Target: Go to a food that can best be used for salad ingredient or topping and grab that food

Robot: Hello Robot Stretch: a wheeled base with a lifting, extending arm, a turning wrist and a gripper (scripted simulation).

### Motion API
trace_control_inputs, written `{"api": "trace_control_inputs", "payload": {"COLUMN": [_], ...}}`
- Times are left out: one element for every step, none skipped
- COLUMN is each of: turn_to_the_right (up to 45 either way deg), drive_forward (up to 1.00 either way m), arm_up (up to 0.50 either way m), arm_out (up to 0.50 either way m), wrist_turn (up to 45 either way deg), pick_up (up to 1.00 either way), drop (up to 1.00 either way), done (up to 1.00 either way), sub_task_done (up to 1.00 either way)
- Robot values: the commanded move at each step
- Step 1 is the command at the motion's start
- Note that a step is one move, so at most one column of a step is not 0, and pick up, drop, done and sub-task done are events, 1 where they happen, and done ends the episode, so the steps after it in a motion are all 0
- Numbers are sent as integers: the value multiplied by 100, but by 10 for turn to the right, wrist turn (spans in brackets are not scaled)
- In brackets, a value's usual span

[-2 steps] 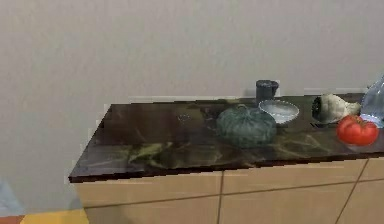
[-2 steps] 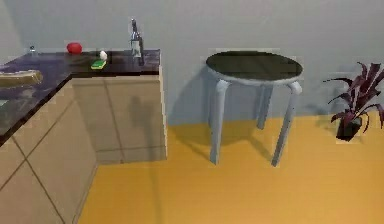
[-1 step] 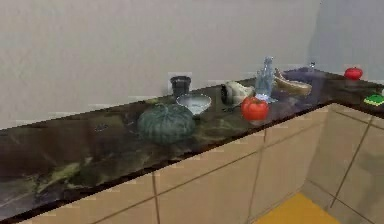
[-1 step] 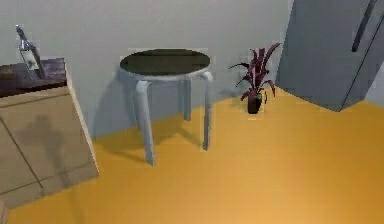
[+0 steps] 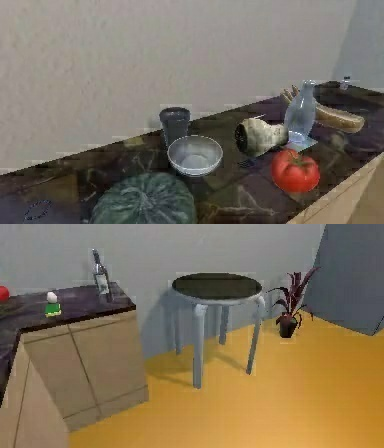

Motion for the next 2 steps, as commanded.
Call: {"api": "trace_control_inputs", "payload": {"turn_to_the_right": [-450, -120], "drive_forward": [0, 0], "arm_up": [0, 0], "arm_out": [0, 0], "wrist_turn": [0, 0], "pick_up": [0, 0], "drop": [0, 0], "done": [0, 0], "sub_task_done": [0, 0]}}
